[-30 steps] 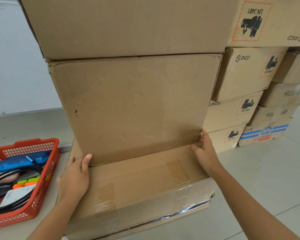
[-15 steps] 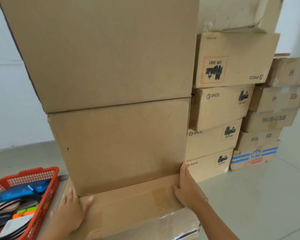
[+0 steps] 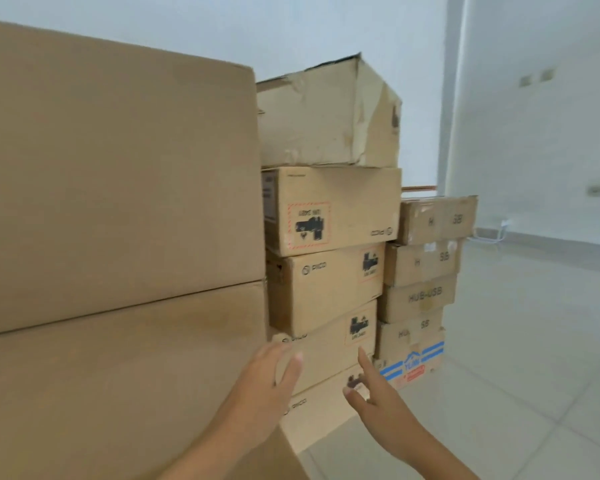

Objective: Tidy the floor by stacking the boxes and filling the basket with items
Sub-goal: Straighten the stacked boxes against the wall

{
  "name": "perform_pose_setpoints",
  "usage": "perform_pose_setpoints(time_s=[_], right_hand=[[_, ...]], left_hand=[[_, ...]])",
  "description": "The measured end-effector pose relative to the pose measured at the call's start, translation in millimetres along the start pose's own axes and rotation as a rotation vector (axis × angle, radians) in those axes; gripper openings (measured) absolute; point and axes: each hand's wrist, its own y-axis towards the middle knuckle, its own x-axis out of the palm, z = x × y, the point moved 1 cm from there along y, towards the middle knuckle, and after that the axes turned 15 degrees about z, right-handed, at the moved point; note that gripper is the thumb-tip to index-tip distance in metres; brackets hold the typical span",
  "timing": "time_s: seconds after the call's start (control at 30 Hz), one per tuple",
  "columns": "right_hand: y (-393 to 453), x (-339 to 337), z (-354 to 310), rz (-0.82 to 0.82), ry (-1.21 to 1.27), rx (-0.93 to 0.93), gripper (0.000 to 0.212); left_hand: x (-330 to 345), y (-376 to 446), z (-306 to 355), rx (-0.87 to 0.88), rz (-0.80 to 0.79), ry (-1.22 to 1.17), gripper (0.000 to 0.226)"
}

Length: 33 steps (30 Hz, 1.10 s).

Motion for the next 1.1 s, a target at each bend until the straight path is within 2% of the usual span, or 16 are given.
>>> perform_pose_setpoints(time_s=[0.17, 0.23, 0.3, 0.4, 0.47, 0.63, 0.77, 0.87, 0.97, 1.1], right_hand=[[5.2, -62.9, -24.1, 0.141, 0.149, 0.045, 0.05], [18.6, -82.1, -29.1, 0.212, 0.183, 0.061, 0.054], [37.9, -100.1, -33.8, 0.27, 0.184, 0.082, 0.057], [60.4, -126.2, -49.8, 0.308, 0.255, 0.145, 0.051], [65.1, -143.9, -67.5, 0.287, 0.256, 0.161, 0.044], [50.3, -178.1, -116.9, 0.152, 0.045, 0.209, 0.025], [34.1, -189.8, -135.3, 0.003, -0.151, 0.21, 0.04], [45.4, -201.0, -139.2, 0.005, -0.21, 0.163, 0.042], [85.0, -212.2, -145.0, 0.054, -0.202, 0.114, 0.041], [166.8, -219.6, -164.0, 0.146, -0.114, 0.021, 0.052]], left_hand=[[41.3, 57.1, 31.6, 0.088, 0.104, -0.171, 0.053], [58.7, 78.3, 40.7, 0.096, 0.186, -0.206, 0.061], [69.9, 94.5, 51.8, -0.018, 0.263, -0.24, 0.071], [74.2, 113.9, 65.8, -0.217, 0.25, -0.262, 0.078], [68.6, 122.1, 75.0, -0.269, 0.2, -0.275, 0.079], [28.0, 128.3, 90.9, -0.373, 0.096, -0.269, 0.074], [4.1, 120.2, 85.8, -0.455, 0.015, -0.247, 0.074], [2.6, 119.8, 75.3, -0.494, 0.018, -0.278, 0.077], [10.7, 133.5, 84.1, -0.424, 0.146, -0.338, 0.081], [11.9, 174.7, 127.3, -0.119, 0.472, -0.403, 0.084]])
